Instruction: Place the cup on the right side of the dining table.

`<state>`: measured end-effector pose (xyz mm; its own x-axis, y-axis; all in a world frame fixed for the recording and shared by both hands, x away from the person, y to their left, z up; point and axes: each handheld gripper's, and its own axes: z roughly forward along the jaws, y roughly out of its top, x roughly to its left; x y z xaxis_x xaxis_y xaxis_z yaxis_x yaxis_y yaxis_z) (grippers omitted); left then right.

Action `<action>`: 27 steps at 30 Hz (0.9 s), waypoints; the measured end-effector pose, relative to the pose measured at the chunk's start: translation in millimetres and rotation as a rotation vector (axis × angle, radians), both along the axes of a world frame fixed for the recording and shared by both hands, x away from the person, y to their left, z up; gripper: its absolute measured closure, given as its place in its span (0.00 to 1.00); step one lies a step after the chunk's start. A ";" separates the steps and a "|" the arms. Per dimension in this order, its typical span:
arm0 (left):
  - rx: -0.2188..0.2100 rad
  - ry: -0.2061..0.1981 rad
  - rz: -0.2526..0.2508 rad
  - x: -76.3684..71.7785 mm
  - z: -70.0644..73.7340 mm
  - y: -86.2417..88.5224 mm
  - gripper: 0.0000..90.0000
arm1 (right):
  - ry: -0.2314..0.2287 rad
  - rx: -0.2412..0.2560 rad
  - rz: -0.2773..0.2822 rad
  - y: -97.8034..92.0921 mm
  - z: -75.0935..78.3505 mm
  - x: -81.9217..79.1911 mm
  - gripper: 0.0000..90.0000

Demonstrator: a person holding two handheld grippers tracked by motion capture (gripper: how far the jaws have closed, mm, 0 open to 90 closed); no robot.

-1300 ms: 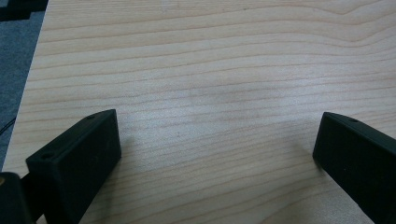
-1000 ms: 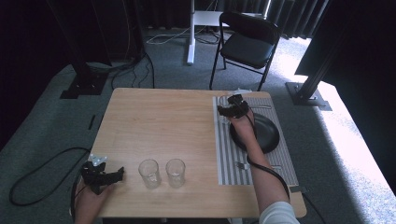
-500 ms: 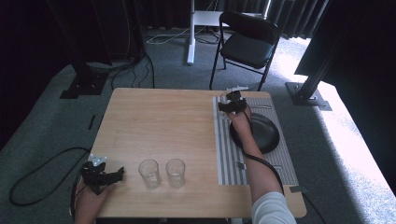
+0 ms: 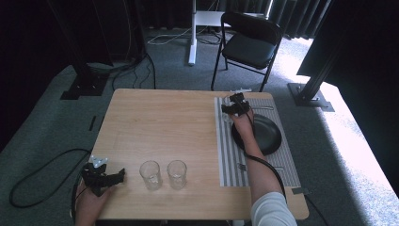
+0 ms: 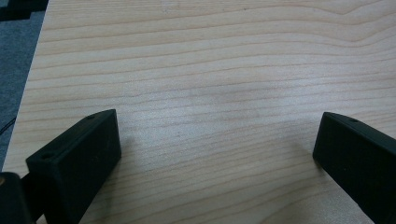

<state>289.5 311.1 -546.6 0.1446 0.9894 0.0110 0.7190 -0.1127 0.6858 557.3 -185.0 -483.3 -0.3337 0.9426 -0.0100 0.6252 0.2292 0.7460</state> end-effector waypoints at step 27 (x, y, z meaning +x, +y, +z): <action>0.002 0.002 0.001 -0.3 0.2 -0.1 0.01 | 0.077 0.086 -0.065 -22.8 0.6 -31.1 0.13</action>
<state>289.1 311.0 -546.4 0.1437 0.9895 0.0125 0.7205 -0.1133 0.6842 526.2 -207.8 -482.7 -0.2687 0.9585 0.0954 0.6926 0.1235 0.7107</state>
